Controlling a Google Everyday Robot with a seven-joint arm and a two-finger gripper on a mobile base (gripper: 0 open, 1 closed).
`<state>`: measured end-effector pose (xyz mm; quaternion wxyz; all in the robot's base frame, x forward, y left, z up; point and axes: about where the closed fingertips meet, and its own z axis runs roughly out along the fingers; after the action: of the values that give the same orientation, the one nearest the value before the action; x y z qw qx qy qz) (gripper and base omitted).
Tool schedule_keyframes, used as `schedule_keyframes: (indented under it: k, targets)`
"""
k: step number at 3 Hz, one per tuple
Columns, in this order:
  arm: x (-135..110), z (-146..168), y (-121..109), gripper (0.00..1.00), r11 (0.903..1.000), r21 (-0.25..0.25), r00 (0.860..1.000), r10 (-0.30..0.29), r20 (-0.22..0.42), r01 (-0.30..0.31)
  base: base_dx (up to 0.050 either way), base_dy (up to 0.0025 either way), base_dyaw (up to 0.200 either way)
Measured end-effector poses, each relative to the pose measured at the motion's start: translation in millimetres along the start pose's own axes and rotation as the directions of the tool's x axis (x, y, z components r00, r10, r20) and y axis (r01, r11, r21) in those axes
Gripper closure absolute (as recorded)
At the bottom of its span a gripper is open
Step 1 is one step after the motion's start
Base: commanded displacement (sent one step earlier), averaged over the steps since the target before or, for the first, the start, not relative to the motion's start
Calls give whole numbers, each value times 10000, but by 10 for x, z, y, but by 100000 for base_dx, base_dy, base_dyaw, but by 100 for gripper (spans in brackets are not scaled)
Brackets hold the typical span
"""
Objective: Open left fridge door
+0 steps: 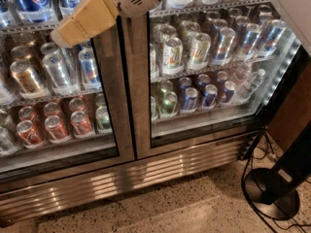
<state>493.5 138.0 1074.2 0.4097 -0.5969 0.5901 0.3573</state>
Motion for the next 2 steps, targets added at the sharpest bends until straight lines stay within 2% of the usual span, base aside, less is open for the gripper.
schedule_keyframes:
  k: [2]
  targets:
    - [14, -100, -99, 65, 10000, 0, 10000, 0, -1, 0, 0, 0, 0]
